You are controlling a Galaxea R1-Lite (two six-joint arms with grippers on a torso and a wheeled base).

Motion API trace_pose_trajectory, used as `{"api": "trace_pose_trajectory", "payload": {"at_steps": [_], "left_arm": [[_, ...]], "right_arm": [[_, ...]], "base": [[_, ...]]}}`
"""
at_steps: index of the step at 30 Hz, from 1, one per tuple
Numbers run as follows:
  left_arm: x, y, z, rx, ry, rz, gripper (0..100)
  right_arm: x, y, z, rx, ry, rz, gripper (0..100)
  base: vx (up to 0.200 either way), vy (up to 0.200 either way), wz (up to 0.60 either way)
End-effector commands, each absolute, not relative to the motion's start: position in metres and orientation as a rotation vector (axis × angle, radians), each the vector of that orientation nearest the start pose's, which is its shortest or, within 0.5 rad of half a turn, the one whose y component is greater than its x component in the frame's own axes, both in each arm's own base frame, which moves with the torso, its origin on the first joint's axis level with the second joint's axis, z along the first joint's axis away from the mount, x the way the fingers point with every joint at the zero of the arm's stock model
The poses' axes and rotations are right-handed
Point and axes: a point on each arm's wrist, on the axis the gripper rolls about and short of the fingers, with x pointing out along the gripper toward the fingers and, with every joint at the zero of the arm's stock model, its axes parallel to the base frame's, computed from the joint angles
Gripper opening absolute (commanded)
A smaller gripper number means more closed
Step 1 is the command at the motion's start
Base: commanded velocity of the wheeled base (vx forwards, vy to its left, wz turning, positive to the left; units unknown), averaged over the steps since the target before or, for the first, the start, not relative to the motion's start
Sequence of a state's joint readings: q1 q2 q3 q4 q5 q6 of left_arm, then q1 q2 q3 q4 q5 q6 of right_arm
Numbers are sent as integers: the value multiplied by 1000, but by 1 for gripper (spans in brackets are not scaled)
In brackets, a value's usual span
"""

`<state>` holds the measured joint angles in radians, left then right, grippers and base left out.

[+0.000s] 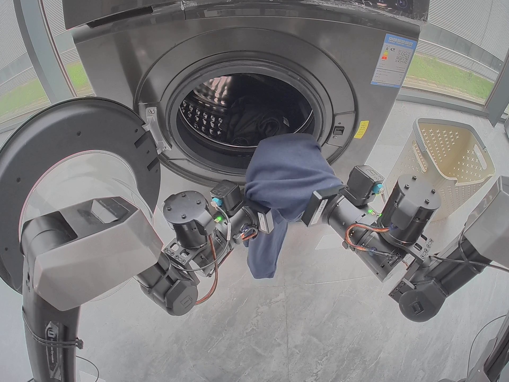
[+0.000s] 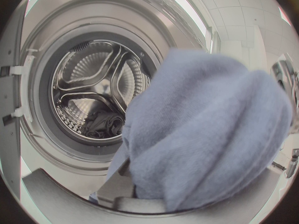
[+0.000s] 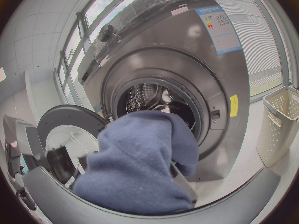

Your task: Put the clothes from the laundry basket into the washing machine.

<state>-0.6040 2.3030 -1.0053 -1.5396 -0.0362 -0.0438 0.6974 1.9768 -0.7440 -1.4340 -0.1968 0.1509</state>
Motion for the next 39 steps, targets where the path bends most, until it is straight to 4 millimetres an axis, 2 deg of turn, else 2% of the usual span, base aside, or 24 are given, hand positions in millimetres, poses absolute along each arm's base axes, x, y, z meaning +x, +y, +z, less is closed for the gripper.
{"api": "trace_pose_trajectory", "payload": {"at_steps": [1, 5, 11, 12, 14, 16, 18, 19, 21, 27, 30, 34, 39], "left_arm": [[337, -227, 128, -142, -272, -613, 0], [329, -227, 133, -143, -270, -622, 0], [328, -226, 134, -144, -272, -622, 0], [328, -226, 135, -144, -273, -622, 0], [329, -224, 135, -143, -273, -618, 0], [326, -219, 139, -140, -278, -608, 0], [326, -218, 139, -140, -278, -608, 0], [318, -211, 147, -140, -279, -606, 0], [309, -206, 147, -133, -257, -606, 0], [275, -184, 141, -113, -168, -620, 0], [266, -176, 144, -130, -154, -630, 0], [263, -161, 139, -118, -123, -634, 0], [238, -149, 141, -125, -91, -645, 0]], "right_arm": [[278, 207, 139, 212, -82, 458, 0], [283, 208, 131, 212, -69, 459, 0], [280, 210, 133, 215, -74, 476, 0], [280, 211, 137, 225, -89, 485, 100], [278, 210, 139, 228, -91, 495, 100], [265, 202, 128, 191, -37, 538, 100], [262, 201, 127, 186, -30, 545, 100], [242, 194, 122, 136, -3, 614, 100], [231, 186, 123, 110, 3, 661, 100], [215, 171, 119, 91, 42, 672, 100], [207, 165, 115, 91, 72, 671, 100], [215, 156, 118, 102, 39, 607, 100], [228, 137, 116, 103, 45, 509, 100]], "base": [[0, 0, 0], [0, 0, 0], [0, 0, 0], [0, 0, 0], [0, 0, 0], [0, 0, 0], [0, 0, 0], [0, 0, 0], [0, 0, 0], [0, 0, 0], [0, 0, 0], [0, 0, 0], [0, 0, 0]]}}
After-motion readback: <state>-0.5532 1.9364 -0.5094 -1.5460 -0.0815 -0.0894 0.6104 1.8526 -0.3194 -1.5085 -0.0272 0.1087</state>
